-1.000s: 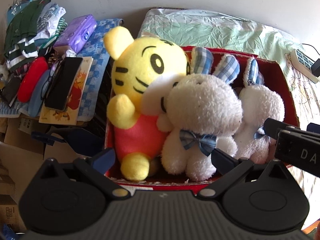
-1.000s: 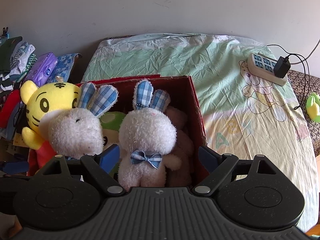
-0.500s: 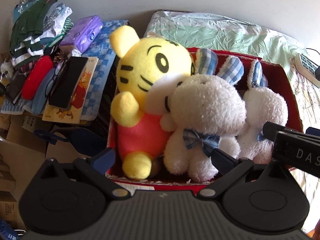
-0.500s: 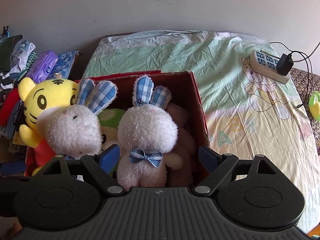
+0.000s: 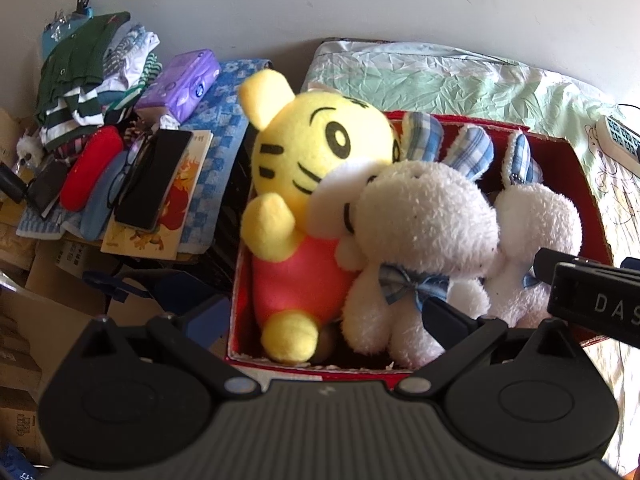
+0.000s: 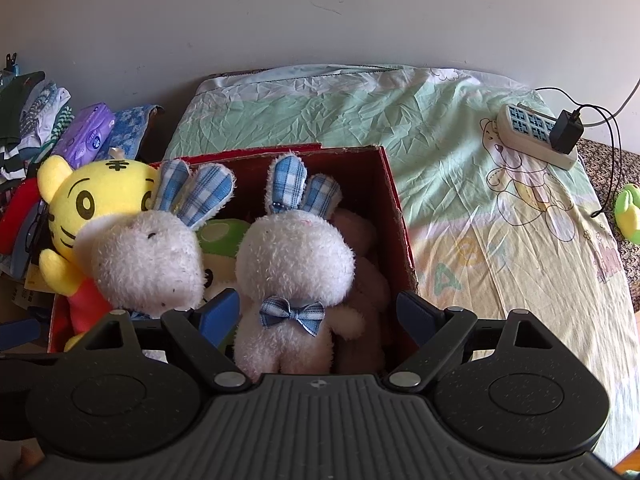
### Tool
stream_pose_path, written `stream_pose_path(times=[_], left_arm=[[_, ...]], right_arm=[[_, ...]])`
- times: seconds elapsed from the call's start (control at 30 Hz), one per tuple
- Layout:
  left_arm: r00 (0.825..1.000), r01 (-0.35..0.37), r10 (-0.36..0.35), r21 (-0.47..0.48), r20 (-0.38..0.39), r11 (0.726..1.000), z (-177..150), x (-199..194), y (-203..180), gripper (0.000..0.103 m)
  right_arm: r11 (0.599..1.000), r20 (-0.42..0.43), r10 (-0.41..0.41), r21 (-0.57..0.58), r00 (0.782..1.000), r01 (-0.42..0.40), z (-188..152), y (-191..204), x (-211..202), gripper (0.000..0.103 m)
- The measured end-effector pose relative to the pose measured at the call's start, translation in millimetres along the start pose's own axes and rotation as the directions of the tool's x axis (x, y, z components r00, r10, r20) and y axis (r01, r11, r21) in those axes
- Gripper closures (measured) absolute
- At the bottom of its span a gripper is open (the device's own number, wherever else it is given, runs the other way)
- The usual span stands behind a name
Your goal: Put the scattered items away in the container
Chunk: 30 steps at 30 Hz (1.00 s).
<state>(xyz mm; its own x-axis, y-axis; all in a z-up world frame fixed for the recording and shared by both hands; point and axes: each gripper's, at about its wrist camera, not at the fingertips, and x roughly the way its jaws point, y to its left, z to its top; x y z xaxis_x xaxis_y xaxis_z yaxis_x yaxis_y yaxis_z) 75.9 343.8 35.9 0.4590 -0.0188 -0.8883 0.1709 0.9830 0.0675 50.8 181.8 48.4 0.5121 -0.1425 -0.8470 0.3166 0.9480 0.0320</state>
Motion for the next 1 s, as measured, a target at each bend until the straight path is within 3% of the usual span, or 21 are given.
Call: stream_pose_path(times=[1.0], left_arm=[[0.997, -0.031, 0.031, 0.002, 0.067, 1.000, -4.5, -8.9, -0.4, 0.001]], right_arm=[[1.000, 0.008, 0.005, 0.010, 1.000, -0.006, -2.8, 0.8, -0.7, 0.015]])
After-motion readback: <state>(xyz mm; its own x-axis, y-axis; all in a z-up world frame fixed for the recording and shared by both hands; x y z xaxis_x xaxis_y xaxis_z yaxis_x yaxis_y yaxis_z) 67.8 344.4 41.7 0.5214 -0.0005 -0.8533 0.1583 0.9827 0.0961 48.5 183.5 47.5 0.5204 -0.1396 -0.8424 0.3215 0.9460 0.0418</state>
